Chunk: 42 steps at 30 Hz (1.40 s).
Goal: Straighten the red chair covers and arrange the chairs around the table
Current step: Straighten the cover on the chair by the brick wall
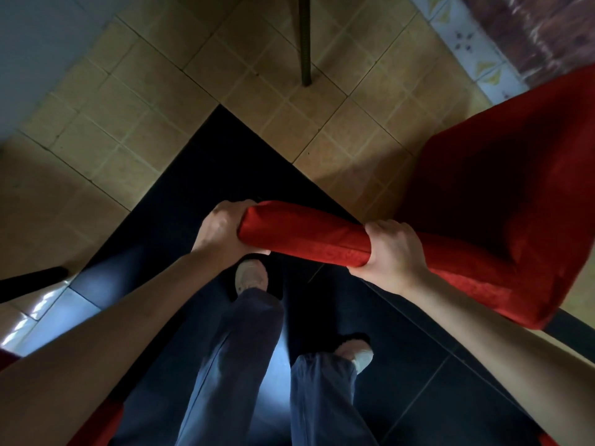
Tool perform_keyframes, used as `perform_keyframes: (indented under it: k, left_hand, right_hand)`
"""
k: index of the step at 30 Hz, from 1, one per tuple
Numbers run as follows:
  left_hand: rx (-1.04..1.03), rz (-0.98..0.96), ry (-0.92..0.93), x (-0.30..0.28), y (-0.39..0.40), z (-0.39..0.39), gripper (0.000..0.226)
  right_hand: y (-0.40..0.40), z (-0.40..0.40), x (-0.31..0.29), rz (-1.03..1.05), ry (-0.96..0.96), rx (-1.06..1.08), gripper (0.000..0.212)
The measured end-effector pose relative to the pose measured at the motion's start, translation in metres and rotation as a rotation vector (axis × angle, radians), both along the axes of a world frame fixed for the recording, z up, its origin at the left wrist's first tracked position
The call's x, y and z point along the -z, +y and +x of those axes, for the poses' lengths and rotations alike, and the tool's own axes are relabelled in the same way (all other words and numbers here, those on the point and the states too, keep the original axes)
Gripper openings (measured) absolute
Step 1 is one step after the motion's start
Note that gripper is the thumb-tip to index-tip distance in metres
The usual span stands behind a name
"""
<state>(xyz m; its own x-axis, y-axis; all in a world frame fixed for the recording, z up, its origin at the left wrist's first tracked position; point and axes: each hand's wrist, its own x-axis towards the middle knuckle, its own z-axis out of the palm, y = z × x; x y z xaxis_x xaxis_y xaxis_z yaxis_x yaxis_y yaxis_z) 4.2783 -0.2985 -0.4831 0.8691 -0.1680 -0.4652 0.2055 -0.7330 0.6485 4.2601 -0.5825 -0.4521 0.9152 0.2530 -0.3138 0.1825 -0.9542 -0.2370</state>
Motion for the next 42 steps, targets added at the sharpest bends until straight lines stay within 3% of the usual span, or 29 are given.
perform_keyframes:
  k: [11,20,29,36,42]
  left_hand:
    - [0.104,0.036,-0.076,-0.076,-0.034,0.034,0.054]
    - [0.127,0.124,-0.144,-0.138,-0.069,0.047,0.067]
    - [0.185,0.064,-0.213,-0.178,-0.098,0.058,0.059]
    - [0.174,-0.110,-0.242,-0.210,-0.121,0.063,0.067]
    - [0.221,-0.131,-0.239,-0.248,-0.152,0.062,0.072]
  right_hand:
    - [-0.033,0.025,-0.066,0.017,-0.031,0.060,0.061]
    - [-0.062,0.025,-0.112,-0.004,-0.062,0.126,0.060]
    - [-0.082,0.015,-0.143,-0.033,-0.069,0.226,0.052]
    - [-0.103,0.011,-0.165,-0.009,-0.123,0.282,0.049]
    - [-0.126,0.001,-0.191,-0.007,-0.153,0.336,0.048]
